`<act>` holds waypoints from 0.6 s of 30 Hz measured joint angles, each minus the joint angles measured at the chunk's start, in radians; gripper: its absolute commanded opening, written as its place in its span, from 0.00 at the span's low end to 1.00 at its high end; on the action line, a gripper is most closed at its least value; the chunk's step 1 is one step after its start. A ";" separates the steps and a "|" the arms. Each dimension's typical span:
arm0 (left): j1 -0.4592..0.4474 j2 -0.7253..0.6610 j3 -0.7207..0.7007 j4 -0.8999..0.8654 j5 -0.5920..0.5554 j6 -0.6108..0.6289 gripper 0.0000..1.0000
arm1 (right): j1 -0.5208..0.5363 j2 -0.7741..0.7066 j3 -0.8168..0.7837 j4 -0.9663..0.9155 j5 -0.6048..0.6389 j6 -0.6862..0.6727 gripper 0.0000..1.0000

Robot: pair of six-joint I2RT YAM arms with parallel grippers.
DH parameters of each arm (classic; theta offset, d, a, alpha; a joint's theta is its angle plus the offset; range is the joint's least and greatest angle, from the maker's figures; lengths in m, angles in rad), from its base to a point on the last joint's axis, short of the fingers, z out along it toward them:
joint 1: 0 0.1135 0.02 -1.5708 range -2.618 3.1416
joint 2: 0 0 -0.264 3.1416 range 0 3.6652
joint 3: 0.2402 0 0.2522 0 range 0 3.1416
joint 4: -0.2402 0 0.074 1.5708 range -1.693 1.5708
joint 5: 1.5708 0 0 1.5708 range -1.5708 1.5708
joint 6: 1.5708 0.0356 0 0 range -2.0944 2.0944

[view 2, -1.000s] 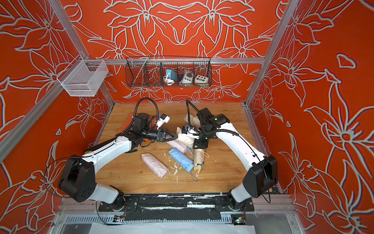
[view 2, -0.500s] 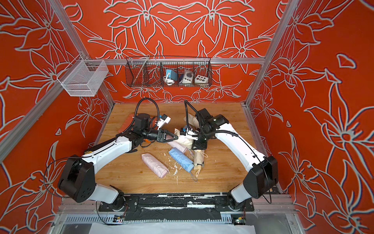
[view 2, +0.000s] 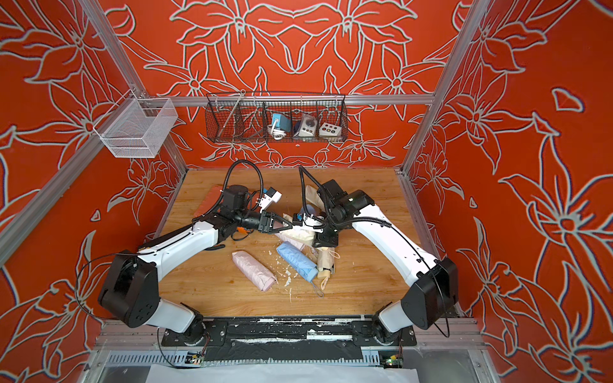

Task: Take umbrellas out of sleeves
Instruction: Pick up the umbrella from the center of the board.

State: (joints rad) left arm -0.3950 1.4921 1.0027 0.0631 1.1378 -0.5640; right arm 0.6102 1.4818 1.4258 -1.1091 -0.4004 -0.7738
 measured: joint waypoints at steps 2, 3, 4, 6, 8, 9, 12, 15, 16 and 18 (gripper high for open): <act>0.000 0.003 0.000 -0.016 -0.003 0.003 0.75 | 0.013 0.006 0.000 0.002 0.014 0.000 0.41; 0.000 0.006 0.000 -0.025 -0.004 0.005 0.75 | 0.017 0.009 0.000 0.003 0.021 0.000 0.41; 0.000 0.007 0.000 -0.029 -0.007 0.006 0.74 | 0.020 0.011 0.000 0.005 0.027 0.001 0.41; 0.000 0.010 0.000 -0.037 -0.014 0.011 0.72 | 0.028 0.013 0.000 0.012 0.043 0.001 0.41; 0.000 0.010 0.002 -0.044 -0.019 0.017 0.71 | 0.036 0.015 0.000 0.020 0.055 0.002 0.41; 0.000 0.011 0.003 -0.048 -0.021 0.019 0.69 | 0.040 0.016 0.000 0.027 0.063 0.002 0.41; 0.000 0.016 0.011 -0.053 -0.022 0.023 0.66 | 0.050 0.016 0.000 0.049 0.077 0.003 0.41; 0.000 0.021 0.015 -0.054 -0.022 0.024 0.61 | 0.058 0.016 0.000 0.067 0.089 0.008 0.41; 0.000 0.023 0.016 -0.055 -0.021 0.023 0.58 | 0.060 0.016 0.000 0.070 0.091 0.009 0.41; 0.000 0.026 0.019 -0.055 -0.019 0.020 0.50 | 0.063 0.016 0.000 0.071 0.100 0.014 0.41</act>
State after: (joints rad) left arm -0.3946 1.5177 1.0218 0.0078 1.1191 -0.5442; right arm 0.6735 1.4979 1.4258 -1.0382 -0.3008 -0.7601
